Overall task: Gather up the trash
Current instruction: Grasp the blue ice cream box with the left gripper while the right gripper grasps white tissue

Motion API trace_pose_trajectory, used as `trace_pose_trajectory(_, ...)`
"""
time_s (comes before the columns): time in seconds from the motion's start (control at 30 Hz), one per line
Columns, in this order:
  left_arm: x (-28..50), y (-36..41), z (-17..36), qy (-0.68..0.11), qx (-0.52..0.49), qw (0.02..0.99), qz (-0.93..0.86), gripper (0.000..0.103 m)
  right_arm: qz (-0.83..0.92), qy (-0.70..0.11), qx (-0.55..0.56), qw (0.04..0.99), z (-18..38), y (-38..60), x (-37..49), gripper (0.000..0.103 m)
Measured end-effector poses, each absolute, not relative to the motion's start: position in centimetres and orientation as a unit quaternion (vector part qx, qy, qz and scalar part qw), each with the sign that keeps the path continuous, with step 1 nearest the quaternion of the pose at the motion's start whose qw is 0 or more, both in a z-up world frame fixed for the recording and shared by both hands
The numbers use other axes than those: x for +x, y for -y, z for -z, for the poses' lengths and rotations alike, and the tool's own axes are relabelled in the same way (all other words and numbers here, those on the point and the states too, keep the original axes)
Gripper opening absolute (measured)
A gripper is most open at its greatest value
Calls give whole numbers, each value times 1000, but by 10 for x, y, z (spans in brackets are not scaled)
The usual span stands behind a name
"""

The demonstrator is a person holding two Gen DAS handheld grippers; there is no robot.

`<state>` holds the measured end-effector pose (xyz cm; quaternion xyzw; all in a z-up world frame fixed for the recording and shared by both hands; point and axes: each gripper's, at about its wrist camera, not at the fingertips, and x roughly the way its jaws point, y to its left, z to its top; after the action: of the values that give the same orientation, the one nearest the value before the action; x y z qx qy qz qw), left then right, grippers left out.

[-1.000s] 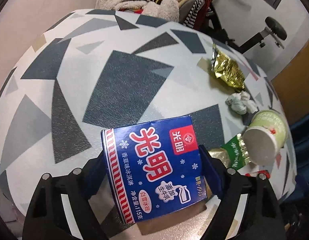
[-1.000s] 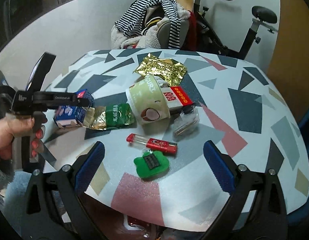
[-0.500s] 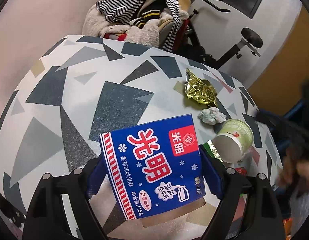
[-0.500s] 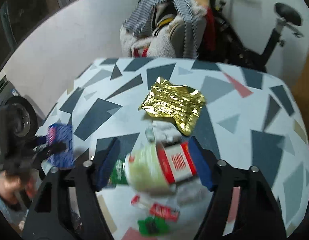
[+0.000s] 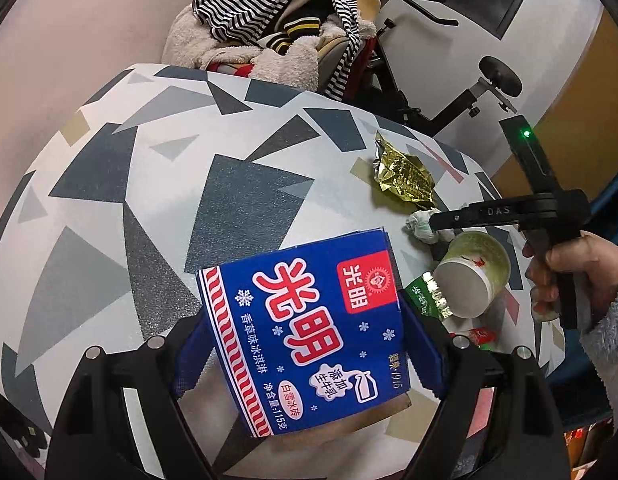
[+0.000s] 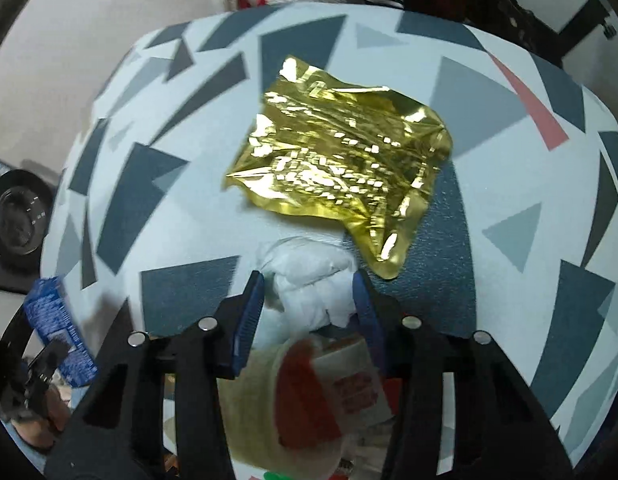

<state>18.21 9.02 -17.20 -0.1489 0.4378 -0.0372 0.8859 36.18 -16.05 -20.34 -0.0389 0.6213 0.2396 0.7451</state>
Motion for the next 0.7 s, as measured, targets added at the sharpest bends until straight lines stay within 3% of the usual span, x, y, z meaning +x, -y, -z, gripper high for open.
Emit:
trace_pose_trajectory(0.07,182,-90,172,-438,-150,886,37,82,-225,-632,-45,740,208,160,365,53)
trace_pose_trajectory(0.1,182,-90,172,-438,-149,886,38,82,-216,-635,-52,740,210,159,366,64)
trace_pose_trajectory(0.13,182,-90,172,-438,-149,886,38,82,-209,-635,-61,741,212,157,367,66)
trace_pose_trajectory(0.23,180,-88,172,-437,-147,886,40,82,-216,-632,-57,742,212,156,368,61)
trace_pose_trajectory(0.27,180,-87,171,-437,-146,886,41,82,-223,-634,-52,739,214,155,367,51)
trace_pose_trajectory(0.43,178,-86,170,-436,-146,887,40,82,-244,-613,-42,750,204,156,360,51)
trace_pose_trajectory(0.7,169,-77,154,-425,-129,895,43,82,-260,-517,-3,816,150,185,335,50)
